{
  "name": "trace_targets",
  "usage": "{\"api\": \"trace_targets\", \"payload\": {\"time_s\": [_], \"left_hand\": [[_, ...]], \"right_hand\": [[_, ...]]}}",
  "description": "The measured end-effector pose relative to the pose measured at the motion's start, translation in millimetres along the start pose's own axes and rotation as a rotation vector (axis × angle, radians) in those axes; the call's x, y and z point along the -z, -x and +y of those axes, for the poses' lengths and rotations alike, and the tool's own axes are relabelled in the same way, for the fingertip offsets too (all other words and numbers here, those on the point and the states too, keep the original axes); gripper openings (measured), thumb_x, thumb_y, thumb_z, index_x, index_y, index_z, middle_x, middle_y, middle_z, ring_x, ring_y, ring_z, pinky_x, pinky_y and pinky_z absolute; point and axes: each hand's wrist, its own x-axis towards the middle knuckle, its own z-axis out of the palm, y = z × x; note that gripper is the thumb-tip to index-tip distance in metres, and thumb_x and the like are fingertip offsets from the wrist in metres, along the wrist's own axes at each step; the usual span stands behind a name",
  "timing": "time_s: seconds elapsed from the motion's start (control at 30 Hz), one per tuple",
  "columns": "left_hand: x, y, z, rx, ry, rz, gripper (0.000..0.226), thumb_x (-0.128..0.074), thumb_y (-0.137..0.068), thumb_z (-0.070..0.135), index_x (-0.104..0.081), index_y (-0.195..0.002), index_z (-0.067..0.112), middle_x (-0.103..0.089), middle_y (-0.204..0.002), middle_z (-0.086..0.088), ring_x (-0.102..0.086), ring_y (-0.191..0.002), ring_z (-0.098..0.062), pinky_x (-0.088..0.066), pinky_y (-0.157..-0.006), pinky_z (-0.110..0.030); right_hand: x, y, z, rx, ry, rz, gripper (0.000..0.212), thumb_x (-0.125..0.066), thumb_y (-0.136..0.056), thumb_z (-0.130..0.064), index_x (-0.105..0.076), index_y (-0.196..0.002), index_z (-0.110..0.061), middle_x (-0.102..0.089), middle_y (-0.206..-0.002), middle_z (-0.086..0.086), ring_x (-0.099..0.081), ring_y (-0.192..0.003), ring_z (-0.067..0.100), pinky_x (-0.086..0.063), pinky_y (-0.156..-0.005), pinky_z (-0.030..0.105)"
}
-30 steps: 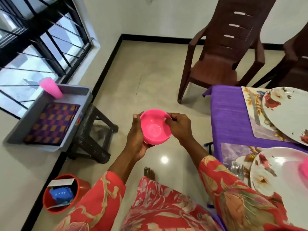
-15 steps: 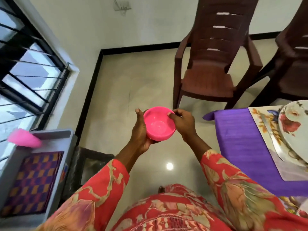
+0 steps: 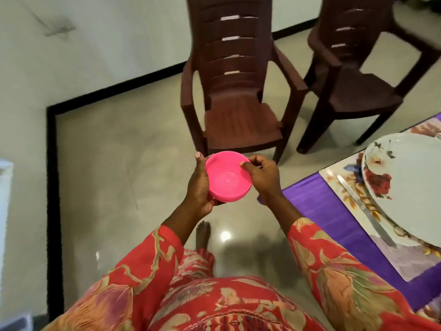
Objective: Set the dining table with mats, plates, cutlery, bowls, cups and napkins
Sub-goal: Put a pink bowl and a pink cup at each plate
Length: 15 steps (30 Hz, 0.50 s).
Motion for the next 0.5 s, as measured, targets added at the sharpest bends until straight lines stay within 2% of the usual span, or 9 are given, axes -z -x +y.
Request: {"api": "trace_targets", "payload": {"time_s": [0.07, 0.17, 0.27, 0.37, 0.43, 0.5], "left_hand": [[-14, -33, 22, 0.038, -0.073, -0.068, 0.059, -0.030, -0.084, 0.073, -0.058, -0.114, 0.031, -0.066, -0.108, -0.006, -0.063, -0.099, -0.036, -0.049, -0.086, -0.060], [-37, -77, 58, 0.080, -0.187, -0.196, 0.052, -0.025, -0.087, 0.071, -0.059, -0.104, 0.035, -0.066, -0.103, -0.002, -0.064, -0.095, -0.033, -0.052, -0.081, -0.055], [-62, -120, 88, 0.127, -0.316, -0.354, 0.052, -0.019, -0.088, 0.069, -0.058, -0.101, 0.037, -0.066, -0.109, -0.002, -0.063, -0.098, -0.034, -0.056, -0.065, -0.044], [-90, -157, 110, 0.170, -0.356, -0.477, 0.054, -0.022, -0.088, 0.070, -0.060, -0.102, 0.034, -0.063, -0.119, -0.009, -0.064, -0.101, -0.036, -0.057, -0.069, -0.048], [-110, -178, 122, 0.158, -0.388, -0.529, 0.054, -0.023, -0.090, 0.066, -0.062, -0.100, 0.030, -0.067, -0.109, -0.007, -0.067, -0.091, -0.030, -0.059, -0.064, -0.044], [-129, -193, 128, 0.169, -0.406, -0.596, 0.054, -0.022, -0.091, 0.064, -0.062, -0.099, 0.028, -0.069, -0.104, -0.005, -0.068, -0.089, -0.027, -0.059, -0.069, -0.045]], "right_hand": [[1, -26, -3, -0.018, -0.027, 0.065, 0.001, -0.064, -0.086, -0.010, -0.064, -0.085, -0.010, -0.060, -0.074, -0.004, -0.052, -0.068, 0.007, -0.044, -0.064, 0.023], [1, -64, -11, -0.062, -0.082, 0.162, 0.006, -0.064, -0.085, -0.006, -0.061, -0.082, -0.010, -0.057, -0.071, -0.007, -0.051, -0.066, 0.008, -0.043, -0.062, 0.021], [3, -100, -22, -0.101, -0.084, 0.267, 0.012, -0.064, -0.086, -0.009, -0.058, -0.076, -0.013, -0.056, -0.071, -0.007, -0.051, -0.066, 0.006, -0.042, -0.057, 0.015], [7, -131, -29, -0.116, -0.111, 0.375, 0.023, -0.065, -0.086, -0.011, -0.053, -0.068, -0.020, -0.055, -0.070, -0.005, -0.051, -0.066, 0.010, -0.042, -0.059, 0.019], [12, -149, -34, -0.121, -0.126, 0.456, 0.026, -0.066, -0.085, -0.010, -0.052, -0.065, -0.021, -0.055, -0.068, -0.004, -0.050, -0.066, 0.010, -0.042, -0.059, 0.021], [19, -162, -37, -0.121, -0.124, 0.539, 0.030, -0.067, -0.084, -0.009, -0.050, -0.062, -0.021, -0.052, -0.065, -0.005, -0.047, -0.062, 0.008, -0.040, -0.058, 0.021]]}}
